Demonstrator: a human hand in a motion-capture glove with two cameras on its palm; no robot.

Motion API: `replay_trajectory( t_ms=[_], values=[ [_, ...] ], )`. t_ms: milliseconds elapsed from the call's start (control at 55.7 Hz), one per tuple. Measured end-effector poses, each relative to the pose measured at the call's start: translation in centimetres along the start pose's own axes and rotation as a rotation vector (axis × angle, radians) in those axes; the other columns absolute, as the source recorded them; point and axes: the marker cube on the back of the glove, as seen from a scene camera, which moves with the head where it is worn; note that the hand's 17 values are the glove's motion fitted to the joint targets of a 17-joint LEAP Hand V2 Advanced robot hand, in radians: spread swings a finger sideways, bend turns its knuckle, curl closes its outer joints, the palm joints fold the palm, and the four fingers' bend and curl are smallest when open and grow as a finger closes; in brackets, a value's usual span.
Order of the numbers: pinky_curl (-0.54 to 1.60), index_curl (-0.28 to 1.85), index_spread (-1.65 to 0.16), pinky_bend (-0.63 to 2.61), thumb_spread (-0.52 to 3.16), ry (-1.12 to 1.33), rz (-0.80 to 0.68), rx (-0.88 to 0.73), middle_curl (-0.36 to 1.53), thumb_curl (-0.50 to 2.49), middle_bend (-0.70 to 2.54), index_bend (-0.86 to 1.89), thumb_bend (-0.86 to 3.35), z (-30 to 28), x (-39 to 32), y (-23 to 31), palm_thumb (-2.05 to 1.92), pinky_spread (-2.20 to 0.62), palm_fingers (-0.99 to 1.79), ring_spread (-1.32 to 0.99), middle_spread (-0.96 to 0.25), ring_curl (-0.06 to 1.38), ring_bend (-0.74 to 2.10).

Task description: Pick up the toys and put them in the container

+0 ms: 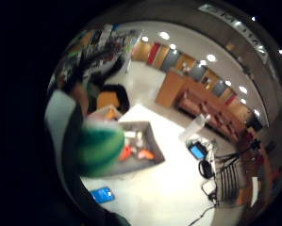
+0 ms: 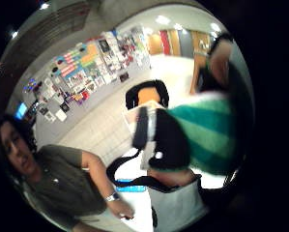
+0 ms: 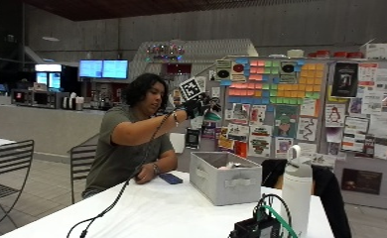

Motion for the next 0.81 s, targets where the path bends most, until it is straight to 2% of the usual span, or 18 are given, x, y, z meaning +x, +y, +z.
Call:
replay_trajectory(
  t_ms=[36,72,144,215,341,467,593,682,718,772,808],
  values=[
    [0.45,0.83,-0.30,0.82,1.37,-0.007,0.062,-0.031,0.77,0.42,1.02,0.55,-0.06,0.5,0.0,0.0,-0.01,-0.34,0.51,-0.31,-0.28,0.52,1.40],
    [0.47,0.84,-0.32,0.83,1.30,0.001,0.043,-0.042,0.73,0.40,0.90,0.55,-0.08,0.9,0.2,0.4,-0.06,-0.29,0.23,-0.32,-0.28,0.51,1.31],
    [0.42,0.78,-0.36,0.82,1.23,0.035,-0.009,-0.048,0.66,0.38,0.77,0.54,-0.08,1.1,0.9,1.2,-0.08,-0.21,0.10,-0.33,-0.27,0.43,1.15],
    [0.38,0.73,-0.40,0.83,1.17,0.097,-0.027,-0.065,0.60,0.35,0.67,0.54,-0.08,1.1,2.1,1.9,-0.09,-0.15,0.10,-0.34,-0.26,0.36,1.05],
    [0.37,0.69,-0.43,0.82,1.10,-0.001,-0.064,-0.096,0.54,0.31,0.56,0.55,-0.08,0.3,3.3,4.5,-0.11,-0.10,0.12,-0.34,-0.24,0.32,0.99],
    [0.36,0.66,-0.44,0.82,1.11,0.186,0.144,-0.129,0.51,0.27,0.50,0.51,-0.08,1.3,7.3,9.1,-0.11,-0.07,0.16,-0.34,-0.23,0.31,0.99],
    [0.35,0.63,-0.45,0.81,1.17,0.119,0.111,-0.178,0.49,0.24,0.46,0.48,-0.06,2.9,7.1,15.8,-0.09,-0.06,0.21,-0.33,-0.23,0.31,1.01],
    [0.35,0.62,-0.45,0.79,1.20,0.048,0.033,-0.174,0.48,0.22,0.44,0.47,-0.06,4.7,6.4,20.9,-0.08,-0.06,0.24,-0.33,-0.23,0.31,1.00],
    [0.34,0.61,-0.45,0.78,1.21,0.039,0.087,-0.172,0.48,0.22,0.46,0.46,-0.05,5.5,6.7,22.2,-0.07,-0.06,0.29,-0.34,-0.23,0.31,1.01],
    [0.33,0.60,-0.45,0.76,1.23,-0.003,0.253,-0.169,0.48,0.22,0.48,0.44,-0.05,6.4,6.4,23.4,-0.07,-0.07,0.34,-0.34,-0.24,0.30,1.02],
    [0.33,0.59,-0.45,0.75,1.24,-0.014,0.294,-0.171,0.48,0.21,0.48,0.43,-0.05,6.8,6.2,23.8,-0.06,-0.08,0.36,-0.35,-0.24,0.31,1.02]
  ],
)
